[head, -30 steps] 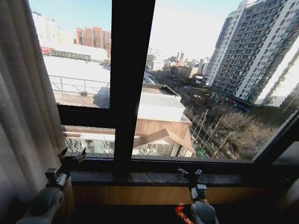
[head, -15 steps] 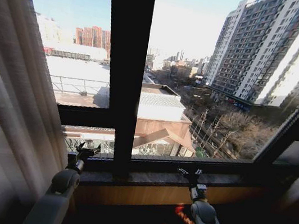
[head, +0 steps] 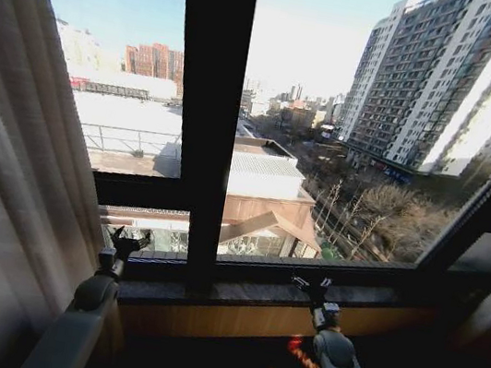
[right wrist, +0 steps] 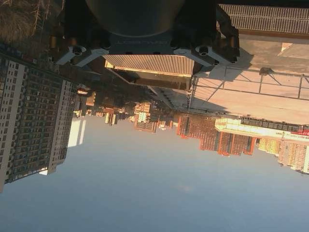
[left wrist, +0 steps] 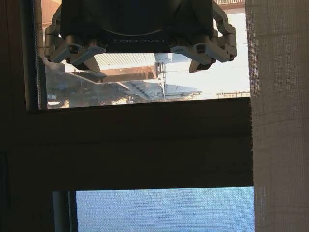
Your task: Open the curtains by pulling them apart, changing their state from closed to fully open.
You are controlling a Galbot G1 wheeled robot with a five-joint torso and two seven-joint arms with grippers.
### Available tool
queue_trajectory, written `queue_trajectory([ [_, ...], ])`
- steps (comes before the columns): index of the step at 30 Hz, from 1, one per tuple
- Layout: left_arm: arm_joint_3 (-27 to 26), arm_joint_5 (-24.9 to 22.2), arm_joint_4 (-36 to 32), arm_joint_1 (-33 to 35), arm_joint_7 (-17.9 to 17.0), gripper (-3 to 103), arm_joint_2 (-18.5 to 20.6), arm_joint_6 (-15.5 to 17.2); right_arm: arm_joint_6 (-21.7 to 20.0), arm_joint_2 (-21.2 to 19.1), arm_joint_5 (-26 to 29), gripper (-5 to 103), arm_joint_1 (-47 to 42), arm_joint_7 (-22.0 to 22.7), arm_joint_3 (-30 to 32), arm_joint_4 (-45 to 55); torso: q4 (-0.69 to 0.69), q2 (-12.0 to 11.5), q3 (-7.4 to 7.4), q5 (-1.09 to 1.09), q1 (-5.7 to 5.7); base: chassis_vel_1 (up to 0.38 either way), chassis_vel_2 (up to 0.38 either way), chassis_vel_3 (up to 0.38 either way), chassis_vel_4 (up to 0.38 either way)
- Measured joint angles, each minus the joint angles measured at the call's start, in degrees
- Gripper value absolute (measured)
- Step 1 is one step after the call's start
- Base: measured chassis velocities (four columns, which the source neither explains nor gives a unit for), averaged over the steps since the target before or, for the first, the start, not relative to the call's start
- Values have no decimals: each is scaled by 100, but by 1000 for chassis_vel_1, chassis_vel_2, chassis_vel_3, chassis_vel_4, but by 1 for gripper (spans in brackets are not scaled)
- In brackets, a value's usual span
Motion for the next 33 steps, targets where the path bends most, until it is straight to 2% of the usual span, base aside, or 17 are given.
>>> queue_trajectory([
  [12,-90,124,-320,442,16,100,-143,-157,0,0,0,100,0,0,0,0,-2,0,-1,0,0,0,0,0,0],
  [17,-289,277,-816,990,-191,100,-210,-172,0,0,0,100,0,0,0,0,-1,0,-1,1,-1,0,0,0,0],
  [20,-407,409,-1448,1568,-343,100,-339,-182,0,0,0,100,0,0,0,0,-1,0,-1,1,0,0,0,0,0],
  [23,-469,472,-1691,1793,-399,100,-390,-233,0,0,0,100,0,0,0,0,-1,0,-1,0,0,0,0,0,0],
  [26,-670,511,-1876,1988,-453,100,-325,-365,0,0,0,100,0,0,0,0,-2,1,-2,0,-1,0,0,0,0],
  [33,-916,407,-1861,2079,-580,100,-118,-386,0,0,0,100,0,0,0,0,-1,0,-1,1,0,0,0,0,0],
])
